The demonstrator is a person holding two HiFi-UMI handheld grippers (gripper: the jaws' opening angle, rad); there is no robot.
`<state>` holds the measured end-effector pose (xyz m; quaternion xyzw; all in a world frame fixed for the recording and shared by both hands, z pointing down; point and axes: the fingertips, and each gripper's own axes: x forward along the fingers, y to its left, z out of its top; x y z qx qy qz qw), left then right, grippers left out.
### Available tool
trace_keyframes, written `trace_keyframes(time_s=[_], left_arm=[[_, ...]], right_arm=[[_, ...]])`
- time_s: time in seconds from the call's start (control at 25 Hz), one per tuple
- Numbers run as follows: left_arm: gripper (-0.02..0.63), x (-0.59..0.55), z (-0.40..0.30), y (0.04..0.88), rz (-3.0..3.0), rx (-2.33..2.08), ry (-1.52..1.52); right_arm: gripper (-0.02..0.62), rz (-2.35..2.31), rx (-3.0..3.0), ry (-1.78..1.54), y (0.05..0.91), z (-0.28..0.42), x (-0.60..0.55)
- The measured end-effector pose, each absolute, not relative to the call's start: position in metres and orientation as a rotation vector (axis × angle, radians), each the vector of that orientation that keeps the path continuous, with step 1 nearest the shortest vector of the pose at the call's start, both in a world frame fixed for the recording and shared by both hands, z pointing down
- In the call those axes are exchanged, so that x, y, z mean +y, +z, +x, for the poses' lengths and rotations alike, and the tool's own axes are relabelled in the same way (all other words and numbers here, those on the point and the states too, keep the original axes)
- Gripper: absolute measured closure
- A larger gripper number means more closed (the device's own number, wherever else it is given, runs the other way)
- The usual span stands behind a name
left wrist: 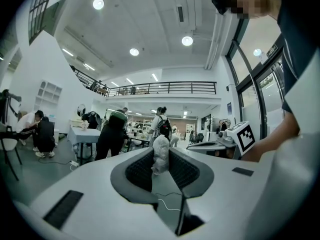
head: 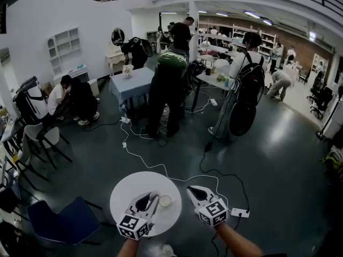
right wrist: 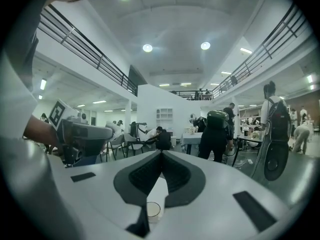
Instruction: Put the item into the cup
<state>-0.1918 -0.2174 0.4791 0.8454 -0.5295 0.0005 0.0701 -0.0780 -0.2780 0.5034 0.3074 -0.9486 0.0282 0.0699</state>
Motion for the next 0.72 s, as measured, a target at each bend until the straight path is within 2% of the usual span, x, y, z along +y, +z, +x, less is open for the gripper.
trace_keyframes(time_s=[0.72], left_arm=[[0.514, -0.267, -0.254, 0.498, 2.517, -1.526, 0.014]], right_arm=[[0.580, 0.966, -2.779, 0.124, 0.515, -0.130, -0.324]])
